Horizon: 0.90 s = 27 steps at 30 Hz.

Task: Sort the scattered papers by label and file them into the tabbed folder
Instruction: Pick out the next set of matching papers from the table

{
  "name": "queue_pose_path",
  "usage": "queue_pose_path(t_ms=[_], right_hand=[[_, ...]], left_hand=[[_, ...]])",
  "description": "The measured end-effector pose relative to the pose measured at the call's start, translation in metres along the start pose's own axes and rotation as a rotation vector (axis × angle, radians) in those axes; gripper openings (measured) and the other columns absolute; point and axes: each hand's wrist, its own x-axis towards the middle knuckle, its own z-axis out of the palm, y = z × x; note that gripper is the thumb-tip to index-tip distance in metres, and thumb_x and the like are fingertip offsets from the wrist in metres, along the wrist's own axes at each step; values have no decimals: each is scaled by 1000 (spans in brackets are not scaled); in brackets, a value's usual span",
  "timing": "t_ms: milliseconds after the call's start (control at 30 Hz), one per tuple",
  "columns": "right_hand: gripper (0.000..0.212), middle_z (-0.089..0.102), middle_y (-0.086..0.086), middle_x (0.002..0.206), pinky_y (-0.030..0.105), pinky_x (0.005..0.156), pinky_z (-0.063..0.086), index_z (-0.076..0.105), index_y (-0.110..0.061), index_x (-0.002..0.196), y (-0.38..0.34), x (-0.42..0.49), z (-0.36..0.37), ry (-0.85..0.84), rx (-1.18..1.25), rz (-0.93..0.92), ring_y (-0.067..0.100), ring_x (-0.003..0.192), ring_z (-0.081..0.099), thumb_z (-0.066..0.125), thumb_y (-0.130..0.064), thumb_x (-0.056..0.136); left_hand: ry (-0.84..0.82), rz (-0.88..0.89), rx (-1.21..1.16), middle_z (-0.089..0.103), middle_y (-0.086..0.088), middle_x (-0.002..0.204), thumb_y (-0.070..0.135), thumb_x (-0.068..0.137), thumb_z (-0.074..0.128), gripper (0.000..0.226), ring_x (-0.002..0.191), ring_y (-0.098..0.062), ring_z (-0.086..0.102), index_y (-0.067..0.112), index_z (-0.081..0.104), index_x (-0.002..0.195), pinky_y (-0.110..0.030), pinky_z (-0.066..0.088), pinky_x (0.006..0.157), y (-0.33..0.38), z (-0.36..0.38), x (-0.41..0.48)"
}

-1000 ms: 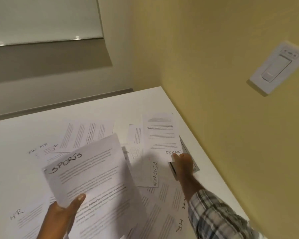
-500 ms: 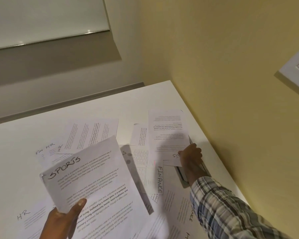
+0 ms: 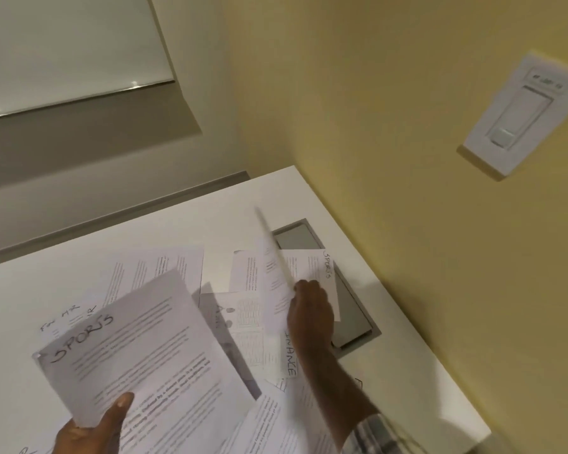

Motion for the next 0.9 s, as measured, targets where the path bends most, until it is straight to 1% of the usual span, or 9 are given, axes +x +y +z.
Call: queue_pose_path(t_ms=[100, 133, 200, 267, 367, 467, 633, 767, 900], right_hand=[[15, 66, 2, 83, 29, 60, 55, 67, -13, 92, -29, -21, -30, 76, 52, -82, 17, 72, 62, 78, -13, 82], [16, 66, 2, 83, 31, 62, 53, 67, -13, 92, -36, -22, -40, 119, 43, -112, 19, 72, 62, 77, -8, 81], [20, 67, 3, 83, 35, 66, 50, 69, -13, 92, -48, -17, -64, 196, -1, -181, 22, 73, 63, 73, 0, 77], [27, 66, 4, 82, 38, 66, 47, 71, -15, 90, -62, -6, -95, 230, -75, -306, 27, 73, 62, 67, 6, 73], [27, 66, 1, 81, 38, 62, 48, 70, -21, 85, -92, 12, -155, 44, -182, -542, 30, 75, 64, 65, 1, 70], [24, 68, -3, 89, 39, 69, 51, 71, -26, 92, -137, 16, -212, -225, -297, -655, 26, 84, 65, 63, -6, 82], [22, 65, -4, 109, 42, 84, 50, 72, -29, 98, -231, -1, -225, -419, -218, -883, 23, 104, 59, 63, -13, 87], [14, 60, 0, 130, 46, 94, 50, 73, -28, 100, -299, -25, -184, -549, -243, -1043, 25, 120, 54, 66, -19, 91], [26, 62, 1, 125, 40, 86, 51, 70, -26, 115, -341, -44, -152, -606, -321, -1095, 25, 112, 58, 63, -14, 93]], left_hand=[[9, -6, -5, 61, -36, 126, 18, 88, 74, 57, 110, -45, 60, -19, 55, 127, -37, 30, 117, 14, -20, -4], [25, -8, 7, 61, -40, 121, 17, 89, 74, 53, 106, -45, 61, -22, 56, 120, -34, 34, 113, 19, -27, 0], [63, 46, 40, 64, -32, 106, 11, 91, 73, 32, 95, -32, 57, -13, 60, 109, -22, 43, 90, 28, -44, 3], [96, 122, 98, 67, -25, 100, 14, 90, 75, 30, 88, -29, 58, -5, 65, 111, -26, 47, 81, 32, -62, 11], [107, 204, 117, 71, -17, 92, 23, 90, 77, 32, 83, -31, 65, 3, 68, 113, -38, 50, 79, 28, -98, 25], [38, 272, 112, 71, -10, 83, 29, 90, 76, 23, 77, -30, 67, 11, 68, 101, -31, 48, 66, 27, -117, 33], [-135, 318, 185, 77, 2, 106, 26, 95, 70, 26, 98, -18, 73, 20, 70, 120, -38, 58, 89, 26, -120, 30], [-306, 293, 179, 79, 7, 107, 26, 95, 70, 21, 102, -16, 75, 26, 72, 116, -44, 57, 97, 25, -112, 20], [-452, 290, 65, 78, -3, 114, 29, 98, 66, 26, 107, -25, 74, 19, 72, 121, -51, 54, 100, 23, -112, 11]])
